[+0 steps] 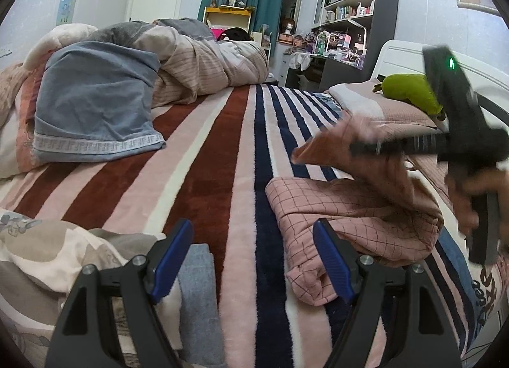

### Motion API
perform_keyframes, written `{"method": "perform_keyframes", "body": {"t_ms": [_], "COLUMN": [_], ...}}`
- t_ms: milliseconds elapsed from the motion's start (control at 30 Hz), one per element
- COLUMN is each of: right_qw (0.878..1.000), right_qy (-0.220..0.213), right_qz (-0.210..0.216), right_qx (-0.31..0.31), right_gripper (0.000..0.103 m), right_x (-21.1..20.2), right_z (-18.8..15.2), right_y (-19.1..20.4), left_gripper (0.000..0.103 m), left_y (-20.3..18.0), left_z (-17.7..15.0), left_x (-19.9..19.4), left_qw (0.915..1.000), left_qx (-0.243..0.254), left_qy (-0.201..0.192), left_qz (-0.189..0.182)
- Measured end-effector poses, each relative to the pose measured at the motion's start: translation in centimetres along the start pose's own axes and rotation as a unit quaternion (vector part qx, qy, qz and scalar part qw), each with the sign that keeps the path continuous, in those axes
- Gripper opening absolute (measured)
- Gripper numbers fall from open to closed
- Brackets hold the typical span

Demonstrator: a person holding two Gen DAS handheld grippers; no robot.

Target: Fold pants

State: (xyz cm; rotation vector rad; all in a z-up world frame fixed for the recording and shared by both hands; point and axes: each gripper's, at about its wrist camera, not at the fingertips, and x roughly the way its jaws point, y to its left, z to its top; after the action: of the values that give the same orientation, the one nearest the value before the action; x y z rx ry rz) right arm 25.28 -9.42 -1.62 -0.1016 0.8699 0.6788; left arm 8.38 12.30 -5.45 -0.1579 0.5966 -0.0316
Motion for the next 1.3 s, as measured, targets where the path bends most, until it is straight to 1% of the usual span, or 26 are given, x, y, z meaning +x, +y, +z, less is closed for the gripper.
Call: {"method": "perform_keyframes", "body": {"t_ms": [33, 100, 167, 233, 300, 333, 433, 467, 500, 567, 600, 633, 700, 767, 867, 933, 967, 1033, 1100, 1133, 1167, 1200, 1233, 1267, 1300], "right_qw": [1.0, 0.996, 0.994, 0.993, 0.993, 0.994, 0.993, 0.992, 0.99, 0.988, 0.986, 0.985, 0.985, 0.986, 0.992, 0.995, 0.997, 0.998, 0.999, 0.999, 0.999, 0.999, 0.999, 0.999, 0.999], "right_qy": [0.019, 0.075, 0.096, 0.091, 0.074, 0.07, 0.06, 0.056, 0.056, 0.06, 0.064, 0.064, 0.057, 0.048, 0.021, -0.003, -0.016, -0.029, -0.037, -0.036, -0.033, -0.03, -0.028, -0.027, -0.027], "right_qz": [0.009, 0.031, 0.034, 0.037, 0.043, 0.05, 0.083, 0.091, 0.101, 0.123, 0.139, 0.144, 0.143, 0.141, 0.106, 0.09, 0.066, 0.037, 0.02, 0.019, 0.02, 0.023, 0.025, 0.027, 0.029], "right_qx": [-0.006, -0.024, -0.044, -0.065, -0.076, -0.073, -0.061, -0.068, -0.076, -0.073, -0.071, -0.072, -0.076, -0.072, -0.058, -0.042, -0.032, -0.029, -0.026, -0.021, -0.017, -0.01, -0.006, -0.003, -0.001], "right_gripper": [0.01, 0.011, 0.012, 0.016, 0.021, 0.027, 0.032, 0.033, 0.035, 0.038, 0.038, 0.038, 0.037, 0.037, 0.037, 0.04, 0.04, 0.042, 0.042, 0.042, 0.042, 0.042, 0.042, 0.042, 0.042], "right_x": [0.6, 2.5, 3.3, 3.0, 2.2, 2.0, 1.2, 0.9, 0.6, 0.4, 0.1, -0.1, -1.0, -2.0, -4.0, -5.7, -6.5, -7.4, -8.0, -8.1, -8.1, -8.0, -7.9, -7.8, -7.7], "right_z": [-0.5, -3.0, -4.7, -5.9, -6.3, -6.3, -6.3, -6.5, -6.6, -6.6, -6.8, -6.9, -7.4, -7.7, -7.9, -8.2, -8.3, -8.6, -9.3, -9.5, -9.7, -10.1, -10.3, -10.6, -11.0], "right_y": [0.3, 1.5, 2.4, 2.9, 3.2, 3.1, 2.5, 2.7, 2.6, 2.8, 2.5, 2.4, 1.9, 1.2, -0.1, -1.5, -2.3, -3.4, -4.7, -5.1, -5.6, -6.2, -6.6, -6.9, -7.3], "left_gripper": [0.075, 0.075, 0.075, 0.075, 0.075, 0.075, 0.075, 0.075, 0.075, 0.075, 0.075, 0.075, 0.075, 0.075, 0.075, 0.075, 0.075, 0.075, 0.075, 0.073, 0.063, 0.05, 0.045, 0.038, 0.028], "left_y": [0.0, 0.3, 0.5, 0.6, 0.1, -0.2, -1.4, -1.8, -2.2, -2.5, -2.3, -2.2, -2.3, -3.3, -4.8, -5.9, -6.5, -7.6, -8.7, -8.8, -8.9, -8.7, -8.5, -8.0, -7.7], "left_z": [0.0, -0.1, -0.3, -0.4, -0.6, -0.6, -0.9, -1.0, -1.2, -1.0, -0.8, -0.4, 0.1, 0.8, 1.4, 1.8, 2.0, 2.2, 2.1, 2.0, 1.7, 1.4, 1.2, 0.9, 0.7], "left_x": [0.0, 0.0, 0.0, 0.1, 0.2, 0.5, 1.4, 1.7, 2.2, 2.4, 2.3, 2.0, 1.8, 2.0, 2.8, 4.0, 4.7, 5.9, 7.3, 7.7, 7.9, 8.1, 8.1, 7.9, 7.6], "left_qw": [1.0, 1.0, 0.9999, 0.9998, 0.9994, 0.9988, 0.9957, 0.9948, 0.9944, 0.9945, 0.9943, 0.9941, 0.9939, 0.9935, 0.9924, 0.9924, 0.9922, 0.991, 0.991, 0.9908, 0.9906, 0.9902, 0.9898, 0.9894, 0.9888], "left_qx": [0.001, 0.0, -0.002, 0.0, 0.012, 0.023, 0.043, 0.048, 0.054, 0.052, 0.042, 0.03, 0.02, 0.029, 0.04, 0.037, 0.036, 0.042, 0.057, 0.06, 0.061, 0.054, 0.05, 0.043, 0.041], "left_qy": [0.002, 0.008, 0.012, 0.016, 0.019, 0.026, 0.044, 0.05, 0.059, 0.058, 0.054, 0.049, 0.042, 0.04, 0.041, 0.047, 0.051, 0.061, 0.077, 0.082, 0.087, 0.095, 0.1, 0.105, 0.107], "left_qz": [0.0, -0.005, -0.009, -0.014, -0.025, -0.034, -0.07, -0.074, -0.069, -0.071, -0.081, -0.091, -0.1, -0.103, -0.109, -0.107, -0.108, -0.111, -0.094, -0.089, -0.086, -0.087, -0.088, -0.091, -0.096]}}
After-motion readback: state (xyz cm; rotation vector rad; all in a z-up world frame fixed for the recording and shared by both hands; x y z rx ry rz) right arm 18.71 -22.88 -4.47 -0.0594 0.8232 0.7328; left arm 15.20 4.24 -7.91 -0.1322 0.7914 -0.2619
